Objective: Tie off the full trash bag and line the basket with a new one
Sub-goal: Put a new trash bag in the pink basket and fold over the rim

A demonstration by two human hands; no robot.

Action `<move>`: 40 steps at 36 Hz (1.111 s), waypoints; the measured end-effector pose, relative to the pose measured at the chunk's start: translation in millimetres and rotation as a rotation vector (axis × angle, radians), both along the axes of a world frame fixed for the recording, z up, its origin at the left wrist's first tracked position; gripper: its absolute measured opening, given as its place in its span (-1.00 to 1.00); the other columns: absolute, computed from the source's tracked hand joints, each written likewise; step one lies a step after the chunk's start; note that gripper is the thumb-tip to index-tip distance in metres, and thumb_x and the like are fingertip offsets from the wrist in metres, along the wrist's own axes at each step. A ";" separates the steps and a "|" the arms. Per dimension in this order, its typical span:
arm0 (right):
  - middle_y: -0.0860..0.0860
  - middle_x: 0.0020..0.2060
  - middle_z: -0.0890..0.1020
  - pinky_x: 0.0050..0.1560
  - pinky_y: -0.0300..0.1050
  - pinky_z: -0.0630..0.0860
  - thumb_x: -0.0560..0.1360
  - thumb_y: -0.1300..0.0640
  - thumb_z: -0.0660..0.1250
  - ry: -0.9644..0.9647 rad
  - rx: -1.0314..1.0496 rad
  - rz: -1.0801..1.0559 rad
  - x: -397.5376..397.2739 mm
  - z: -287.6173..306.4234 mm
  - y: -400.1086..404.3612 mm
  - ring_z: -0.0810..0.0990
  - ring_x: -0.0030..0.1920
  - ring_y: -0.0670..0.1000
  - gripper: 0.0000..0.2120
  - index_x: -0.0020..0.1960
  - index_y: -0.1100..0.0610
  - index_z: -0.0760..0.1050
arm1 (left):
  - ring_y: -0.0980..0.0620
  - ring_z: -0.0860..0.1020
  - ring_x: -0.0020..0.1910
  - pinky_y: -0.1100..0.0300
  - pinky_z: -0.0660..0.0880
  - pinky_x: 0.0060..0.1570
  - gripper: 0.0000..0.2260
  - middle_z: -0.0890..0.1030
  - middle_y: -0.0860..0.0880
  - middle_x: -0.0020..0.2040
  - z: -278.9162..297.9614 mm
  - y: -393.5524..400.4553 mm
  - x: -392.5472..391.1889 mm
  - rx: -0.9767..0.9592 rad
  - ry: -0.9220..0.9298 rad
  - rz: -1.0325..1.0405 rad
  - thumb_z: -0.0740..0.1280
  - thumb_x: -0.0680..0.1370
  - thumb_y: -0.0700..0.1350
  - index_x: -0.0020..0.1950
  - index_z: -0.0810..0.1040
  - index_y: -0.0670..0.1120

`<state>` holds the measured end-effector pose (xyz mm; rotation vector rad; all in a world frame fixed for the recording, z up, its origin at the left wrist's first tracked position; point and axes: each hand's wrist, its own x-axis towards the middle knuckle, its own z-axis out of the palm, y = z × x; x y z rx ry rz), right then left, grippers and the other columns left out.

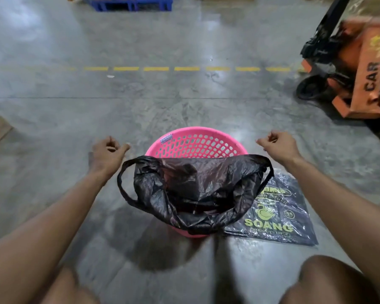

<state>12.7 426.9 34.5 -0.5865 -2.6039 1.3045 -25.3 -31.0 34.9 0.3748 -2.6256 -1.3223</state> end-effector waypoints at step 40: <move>0.07 -0.41 0.52 -0.20 -0.11 0.42 0.28 -0.22 0.62 -0.273 -0.114 0.043 -113.4 -23.2 -53.2 0.50 -0.36 0.09 -0.48 -0.38 0.14 0.43 | -0.07 0.66 -0.46 0.02 0.67 -0.36 -0.70 0.68 -0.15 -0.40 -36.8 71.9 -88.7 0.517 -0.725 -0.266 0.38 0.52 -0.09 -0.37 0.67 -0.20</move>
